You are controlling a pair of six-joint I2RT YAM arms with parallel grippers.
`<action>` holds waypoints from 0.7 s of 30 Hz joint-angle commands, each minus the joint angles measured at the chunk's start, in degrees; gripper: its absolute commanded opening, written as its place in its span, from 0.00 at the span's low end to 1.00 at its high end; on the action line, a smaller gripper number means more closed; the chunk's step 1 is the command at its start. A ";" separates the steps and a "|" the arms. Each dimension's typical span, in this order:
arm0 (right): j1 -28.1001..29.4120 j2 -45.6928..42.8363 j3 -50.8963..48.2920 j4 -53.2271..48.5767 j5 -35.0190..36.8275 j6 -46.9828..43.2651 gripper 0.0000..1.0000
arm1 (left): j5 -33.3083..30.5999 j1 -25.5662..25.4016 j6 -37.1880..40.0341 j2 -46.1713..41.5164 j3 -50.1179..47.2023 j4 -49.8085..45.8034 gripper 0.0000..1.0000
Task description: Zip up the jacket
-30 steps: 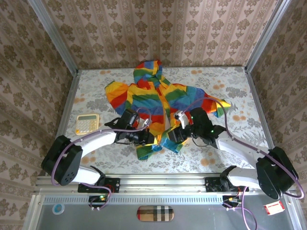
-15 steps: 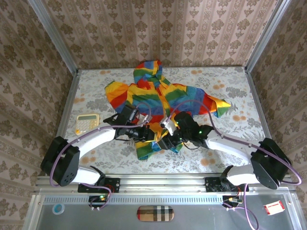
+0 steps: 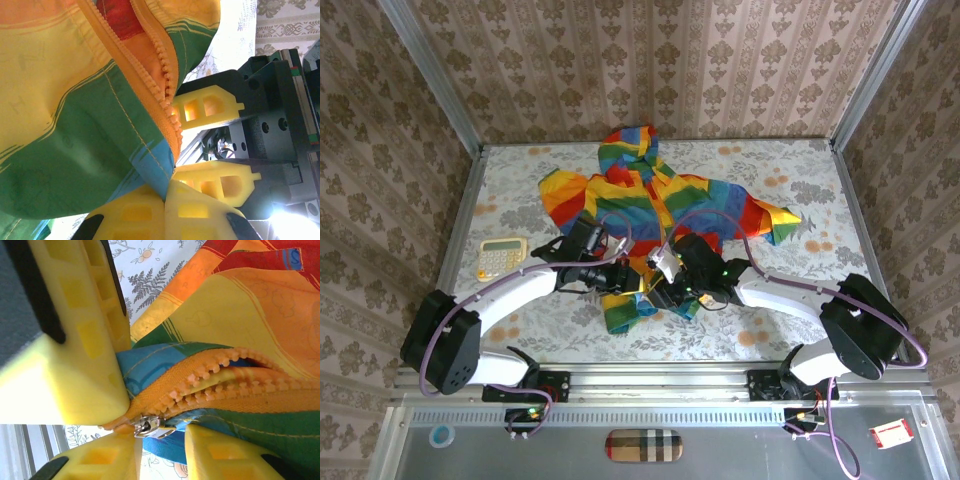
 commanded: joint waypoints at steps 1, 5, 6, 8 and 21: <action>0.31 -0.65 -0.13 1.20 0.87 -1.23 0.21 | 0.96 0.47 1.81 -1.10 0.20 -0.50 0.00; 0.27 -1.04 -0.04 0.44 0.12 -1.93 0.17 | 0.84 0.65 2.25 -1.05 0.16 -1.00 0.00; 0.25 -1.29 -0.13 0.41 0.18 -2.03 0.17 | 0.84 0.65 2.46 -1.07 0.14 -1.19 0.00; 0.27 -1.98 -0.56 0.50 0.50 -2.27 0.19 | 0.83 0.71 2.75 -1.04 0.16 -1.56 0.00; 0.25 -4.90 -1.25 0.40 3.40 -5.08 0.27 | 1.12 0.65 3.30 -0.90 1.03 -2.04 0.00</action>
